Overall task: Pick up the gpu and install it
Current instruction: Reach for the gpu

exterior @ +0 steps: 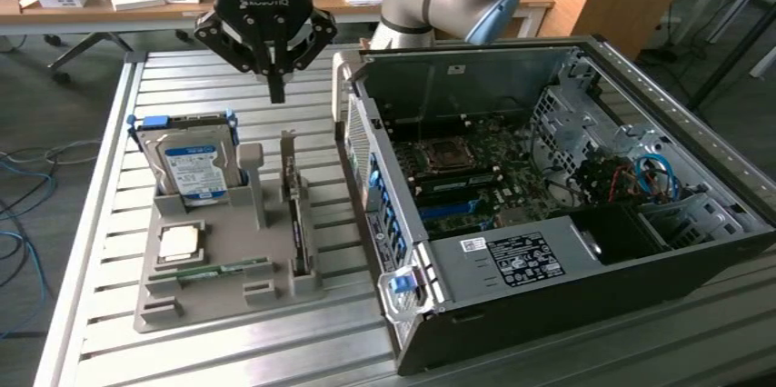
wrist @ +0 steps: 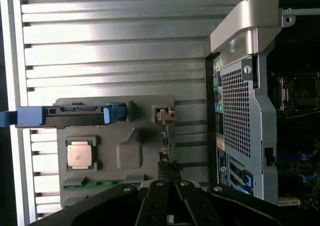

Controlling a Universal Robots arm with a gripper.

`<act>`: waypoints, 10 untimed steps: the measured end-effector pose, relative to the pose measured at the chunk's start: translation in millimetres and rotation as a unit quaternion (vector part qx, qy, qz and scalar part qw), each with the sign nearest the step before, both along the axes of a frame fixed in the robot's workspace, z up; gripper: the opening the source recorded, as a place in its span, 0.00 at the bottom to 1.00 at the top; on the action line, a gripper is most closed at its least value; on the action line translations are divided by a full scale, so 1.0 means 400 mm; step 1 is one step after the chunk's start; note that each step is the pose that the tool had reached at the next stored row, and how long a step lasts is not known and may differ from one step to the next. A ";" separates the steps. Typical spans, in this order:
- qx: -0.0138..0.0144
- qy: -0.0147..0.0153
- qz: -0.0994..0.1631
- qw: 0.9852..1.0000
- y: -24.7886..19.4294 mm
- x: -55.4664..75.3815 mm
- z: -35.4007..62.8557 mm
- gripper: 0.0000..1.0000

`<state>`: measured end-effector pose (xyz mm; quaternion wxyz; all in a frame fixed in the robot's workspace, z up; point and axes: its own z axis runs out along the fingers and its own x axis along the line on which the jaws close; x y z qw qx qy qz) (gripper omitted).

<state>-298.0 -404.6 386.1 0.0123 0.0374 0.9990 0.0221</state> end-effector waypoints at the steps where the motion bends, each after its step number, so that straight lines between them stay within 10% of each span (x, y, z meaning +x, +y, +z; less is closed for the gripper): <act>1: 0.000 0.000 0.000 1.000 -0.005 0.000 0.000 0.11; 10: 0.000 0.000 0.000 1.000 -0.050 -0.002 0.000 0.11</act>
